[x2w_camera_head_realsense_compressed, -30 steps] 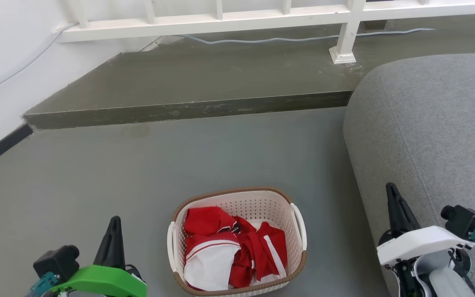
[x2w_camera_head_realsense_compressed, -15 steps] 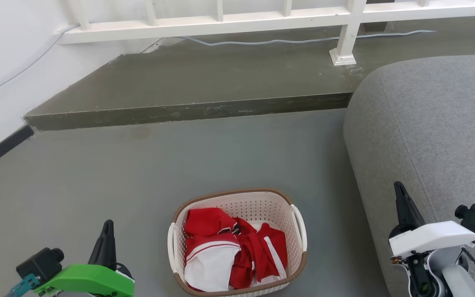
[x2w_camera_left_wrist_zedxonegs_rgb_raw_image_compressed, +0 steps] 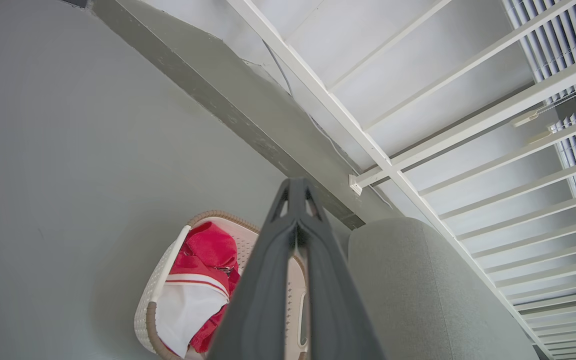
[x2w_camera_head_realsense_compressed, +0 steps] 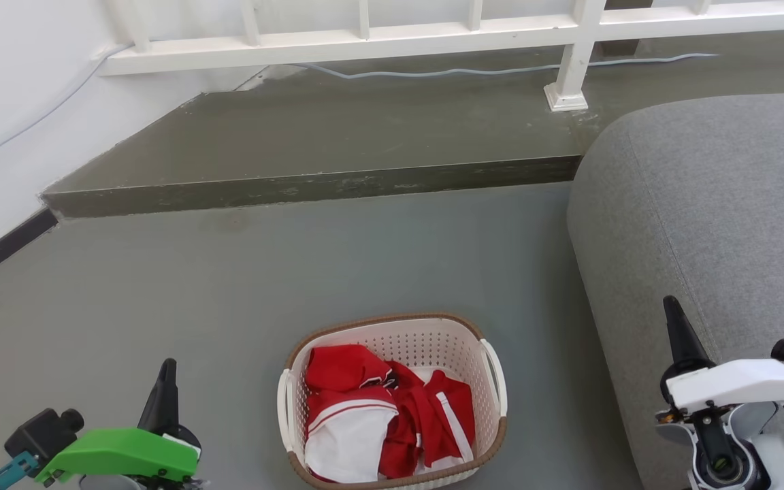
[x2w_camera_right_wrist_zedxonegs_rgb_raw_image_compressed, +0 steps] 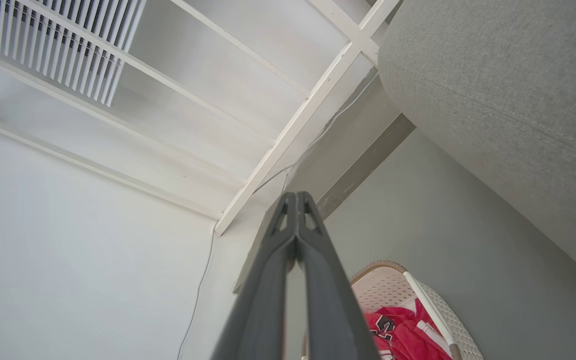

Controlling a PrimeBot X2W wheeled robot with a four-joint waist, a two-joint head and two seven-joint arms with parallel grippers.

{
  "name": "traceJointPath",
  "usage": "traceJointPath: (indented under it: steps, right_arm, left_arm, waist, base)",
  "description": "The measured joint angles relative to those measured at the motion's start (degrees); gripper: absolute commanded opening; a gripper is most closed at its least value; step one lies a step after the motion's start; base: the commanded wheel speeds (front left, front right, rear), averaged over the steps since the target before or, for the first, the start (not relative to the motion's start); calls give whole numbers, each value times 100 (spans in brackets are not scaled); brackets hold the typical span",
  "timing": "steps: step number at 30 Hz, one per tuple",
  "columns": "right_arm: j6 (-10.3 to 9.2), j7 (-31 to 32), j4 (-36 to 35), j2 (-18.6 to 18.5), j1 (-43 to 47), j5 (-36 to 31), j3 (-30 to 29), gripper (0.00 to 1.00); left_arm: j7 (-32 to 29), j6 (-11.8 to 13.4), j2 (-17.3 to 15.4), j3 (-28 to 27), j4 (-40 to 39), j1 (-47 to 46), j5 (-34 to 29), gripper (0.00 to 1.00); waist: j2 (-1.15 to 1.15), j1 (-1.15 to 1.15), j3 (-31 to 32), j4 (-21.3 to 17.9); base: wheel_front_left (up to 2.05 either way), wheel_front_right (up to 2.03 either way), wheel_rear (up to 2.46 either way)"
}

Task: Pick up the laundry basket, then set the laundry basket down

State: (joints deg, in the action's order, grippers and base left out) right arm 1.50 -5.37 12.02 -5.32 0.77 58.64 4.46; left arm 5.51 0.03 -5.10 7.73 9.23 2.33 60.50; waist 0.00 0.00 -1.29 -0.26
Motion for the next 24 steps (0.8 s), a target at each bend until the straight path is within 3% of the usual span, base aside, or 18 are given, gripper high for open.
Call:
traceJointPath:
  steps: [24]
  right_arm:
    - [226, 419, 157, 14, -157, 1761, -409, 0]
  left_arm:
    - [-404, -307, 0, -369, 278, -218, 1716, 0]
  waist:
    - [0, 0, 54, 12]
  base:
    - [0, 0, 0]
